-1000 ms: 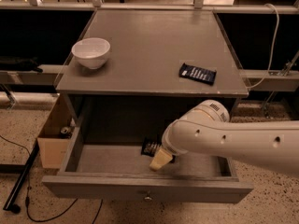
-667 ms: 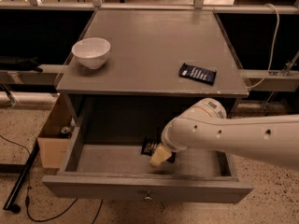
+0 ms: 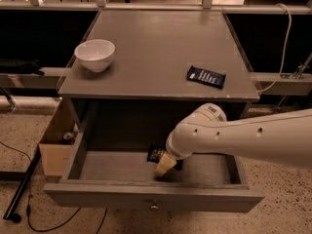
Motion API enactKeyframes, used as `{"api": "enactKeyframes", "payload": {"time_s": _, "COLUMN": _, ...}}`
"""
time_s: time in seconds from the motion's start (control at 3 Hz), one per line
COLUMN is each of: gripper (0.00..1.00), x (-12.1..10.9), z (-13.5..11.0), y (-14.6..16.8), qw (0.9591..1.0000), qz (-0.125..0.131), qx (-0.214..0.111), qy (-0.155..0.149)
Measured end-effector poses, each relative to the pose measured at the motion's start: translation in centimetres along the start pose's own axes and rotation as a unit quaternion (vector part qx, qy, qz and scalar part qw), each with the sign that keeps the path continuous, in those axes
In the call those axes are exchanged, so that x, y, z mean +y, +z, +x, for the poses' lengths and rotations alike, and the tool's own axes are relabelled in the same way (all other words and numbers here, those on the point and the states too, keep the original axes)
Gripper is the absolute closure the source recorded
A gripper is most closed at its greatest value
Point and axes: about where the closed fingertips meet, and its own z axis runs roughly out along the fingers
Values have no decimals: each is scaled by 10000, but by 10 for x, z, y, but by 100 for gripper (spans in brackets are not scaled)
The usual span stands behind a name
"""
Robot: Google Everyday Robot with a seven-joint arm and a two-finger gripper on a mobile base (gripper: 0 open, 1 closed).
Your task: Pick rxbar chocolate from top drawer and place on counter
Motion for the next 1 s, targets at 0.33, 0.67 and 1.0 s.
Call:
{"api": "enactKeyframes", "payload": {"time_s": 0.33, "gripper": 0, "x": 20, "z": 0, "y": 11, "qw": 9998, "qz": -102, "qx": 157, "qy": -114}}
{"api": "enactKeyframes", "payload": {"time_s": 0.67, "gripper": 0, "x": 20, "z": 0, "y": 12, "qw": 9998, "qz": -102, "qx": 159, "qy": -115}}
{"api": "enactKeyframes", "payload": {"time_s": 1.0, "gripper": 16, "x": 20, "z": 0, "y": 12, "qw": 9998, "qz": -102, "qx": 158, "qy": -116}}
